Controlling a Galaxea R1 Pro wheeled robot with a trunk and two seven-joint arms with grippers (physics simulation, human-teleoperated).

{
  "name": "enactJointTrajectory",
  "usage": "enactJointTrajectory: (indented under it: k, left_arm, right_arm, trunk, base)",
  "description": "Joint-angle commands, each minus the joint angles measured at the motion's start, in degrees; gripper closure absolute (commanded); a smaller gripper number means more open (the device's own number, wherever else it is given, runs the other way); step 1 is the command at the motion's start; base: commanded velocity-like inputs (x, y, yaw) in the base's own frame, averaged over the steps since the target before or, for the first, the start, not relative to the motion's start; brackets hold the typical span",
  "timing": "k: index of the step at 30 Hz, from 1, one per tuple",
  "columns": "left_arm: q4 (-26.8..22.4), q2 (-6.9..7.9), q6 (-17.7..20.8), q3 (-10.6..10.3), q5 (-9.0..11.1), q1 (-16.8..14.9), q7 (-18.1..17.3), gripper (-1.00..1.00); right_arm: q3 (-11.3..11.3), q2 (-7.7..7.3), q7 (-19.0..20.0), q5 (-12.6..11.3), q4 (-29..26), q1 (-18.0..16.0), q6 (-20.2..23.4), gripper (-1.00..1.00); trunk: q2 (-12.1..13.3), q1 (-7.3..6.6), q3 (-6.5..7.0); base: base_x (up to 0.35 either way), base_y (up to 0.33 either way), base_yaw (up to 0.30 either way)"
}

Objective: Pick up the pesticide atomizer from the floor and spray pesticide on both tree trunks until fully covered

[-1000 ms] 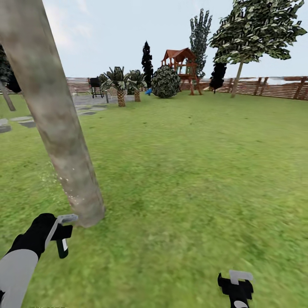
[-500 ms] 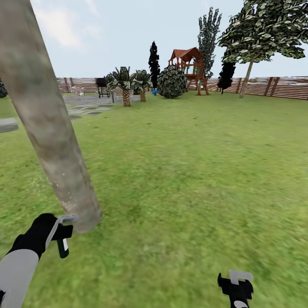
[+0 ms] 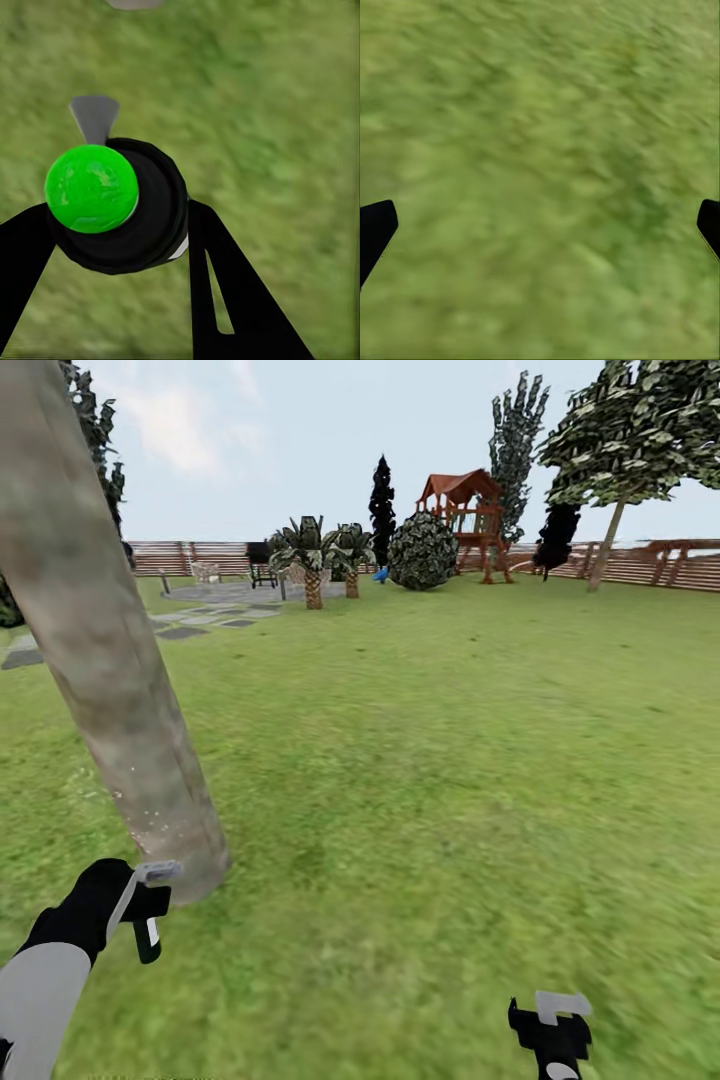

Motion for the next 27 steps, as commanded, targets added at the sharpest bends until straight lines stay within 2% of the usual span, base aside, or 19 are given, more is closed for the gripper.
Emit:
enactJointTrajectory:
  k: [1, 10, 23, 27]
  left_arm:
    - [0.0, 0.0, 0.0, 0.0, -0.02, 0.0, 0.0, 1.0]
    - [0.0, 0.0, 0.0, 0.0, -0.02, 0.0, 0.0, 1.0]
    - [0.0, 0.04, 0.0, 0.0, -0.02, 0.0, 0.0, 1.0]
    - [0.0, 0.15, 0.0, 0.57, -0.02, 0.0, 0.07, 1.0]
  right_arm:
    - [0.0, 0.0, 0.01, 0.0, 0.01, 0.0, 0.0, -1.0]
    - [0.0, 0.0, 0.0, 0.0, -0.01, 0.0, 0.0, -1.0]
    - [-0.04, -0.1, 0.01, 0.0, -0.03, 0.0, 0.0, -1.0]
    - [-0.07, -0.08, -0.04, 0.0, -0.05, 0.0, -0.03, -1.0]
  trunk:
    - [0.0, 0.0, 0.0]
    - [0.0, 0.0, 0.0]
    - [0.0, 0.0, 0.0]
    - [0.0, 0.0, 0.0]
  base:
    - [0.146, -0.268, 0.276]
    - [0.174, -0.247, 0.264]
    - [0.173, -0.241, 0.016]
    - [0.031, -0.206, 0.215]
